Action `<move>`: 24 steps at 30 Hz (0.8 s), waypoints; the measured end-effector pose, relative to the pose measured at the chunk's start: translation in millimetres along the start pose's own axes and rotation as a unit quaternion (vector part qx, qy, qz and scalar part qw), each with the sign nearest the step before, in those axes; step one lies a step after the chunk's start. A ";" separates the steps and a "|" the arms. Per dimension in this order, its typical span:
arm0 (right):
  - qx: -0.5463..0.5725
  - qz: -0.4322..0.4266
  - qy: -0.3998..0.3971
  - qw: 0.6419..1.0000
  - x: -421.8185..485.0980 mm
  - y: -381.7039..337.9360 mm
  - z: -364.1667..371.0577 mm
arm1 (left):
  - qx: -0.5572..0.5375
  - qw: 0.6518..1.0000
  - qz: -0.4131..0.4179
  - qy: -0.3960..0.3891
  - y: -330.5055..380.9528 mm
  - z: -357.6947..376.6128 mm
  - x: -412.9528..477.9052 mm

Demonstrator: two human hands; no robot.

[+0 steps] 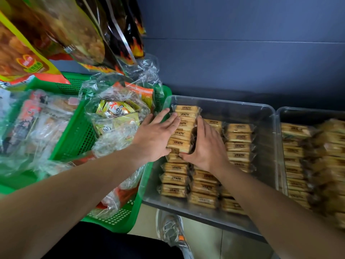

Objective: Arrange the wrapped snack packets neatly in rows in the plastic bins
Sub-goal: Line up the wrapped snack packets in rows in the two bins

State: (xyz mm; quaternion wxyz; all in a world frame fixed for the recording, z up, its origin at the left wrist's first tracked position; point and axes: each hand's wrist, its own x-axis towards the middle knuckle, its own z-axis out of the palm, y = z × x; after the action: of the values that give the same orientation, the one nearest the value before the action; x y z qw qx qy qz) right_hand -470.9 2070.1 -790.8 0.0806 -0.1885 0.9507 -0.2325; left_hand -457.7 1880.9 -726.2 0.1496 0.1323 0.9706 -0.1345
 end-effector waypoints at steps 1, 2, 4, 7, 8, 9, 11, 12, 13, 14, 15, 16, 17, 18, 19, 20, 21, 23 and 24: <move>-0.004 0.001 -0.009 1.000 1.1 0.4 -0.7 | -0.002 1.000 -0.001 0.000 0.2 -0.2 -0.1; -0.010 0.002 -0.018 1.000 2.0 0.9 -1.8 | -0.005 1.000 -0.002 -0.002 0.5 -0.4 0.0; -0.022 0.004 -0.027 0.999 3.3 1.3 -4.5 | -0.013 1.000 -0.005 -0.005 1.0 -0.7 0.9; -0.035 0.002 -0.028 0.999 5.9 0.1 -9.0 | -0.020 1.000 -0.010 -0.009 1.7 -2.2 1.7; -0.038 0.002 -0.027 0.999 6.7 -0.2 -10.0 | -0.019 1.000 -0.010 -0.009 1.5 -2.2 1.9; -0.040 0.002 -0.029 0.999 7.1 -0.5 -10.7 | -0.019 1.000 -0.011 -0.010 1.4 -2.5 1.9; -0.043 0.004 -0.032 0.999 6.3 -1.4 -11.2 | -0.015 1.000 -0.009 -0.013 1.3 -2.7 2.1; -0.042 0.006 -0.036 0.998 5.7 -1.8 -11.9 | -0.009 1.000 -0.007 -0.016 1.2 -3.2 2.3; -0.039 0.008 -0.045 0.998 5.1 -2.0 -12.4 | -0.004 1.000 -0.003 -0.020 1.1 -4.3 2.1; -0.035 0.011 -0.054 0.998 4.1 -2.0 -13.5 | 0.001 1.000 0.000 -0.021 1.0 -4.8 2.0; -0.032 0.013 -0.061 0.998 3.7 -1.6 -15.1 | 0.003 1.000 0.002 -0.019 0.8 -5.1 2.1; -0.029 0.016 -0.066 0.997 3.1 -0.9 -17.3 | 0.002 1.000 0.001 -0.018 0.8 -5.2 2.2; -0.027 0.017 -0.066 0.997 2.9 0.2 -19.8 | -0.004 1.000 -0.001 -0.018 0.9 -5.5 1.7; -0.025 0.014 -0.062 0.998 3.5 1.7 -22.4 | -0.007 1.000 -0.003 -0.021 1.0 -5.8 1.5; -0.025 0.007 -0.061 0.998 5.0 2.7 -24.6 | -0.001 1.000 -0.001 -0.027 1.1 -5.8 1.7; -0.025 -0.003 -0.069 0.997 6.8 2.4 -26.4 | 0.011 0.999 0.003 -0.034 1.5 -5.9 2.0; -0.027 -0.013 -0.082 0.996 9.0 1.1 -27.5 | 0.023 0.999 0.007 -0.041 1.7 -6.2 2.5; -0.036 -0.020 -0.101 0.994 13.2 -1.3 -27.6 | 0.034 0.998 0.008 -0.049 2.3 -7.0 4.2; -0.041 -0.019 -0.103 0.994 14.2 -2.5 -28.1 | 0.035 0.998 0.006 -0.051 2.9 -7.7 5.0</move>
State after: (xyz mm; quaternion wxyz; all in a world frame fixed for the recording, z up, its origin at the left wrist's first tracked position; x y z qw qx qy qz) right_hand -489.9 2074.0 -765.9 0.1654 -0.2324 0.9426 -0.1738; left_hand -463.4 1887.0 -721.3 0.1954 0.1361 0.9555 -0.1741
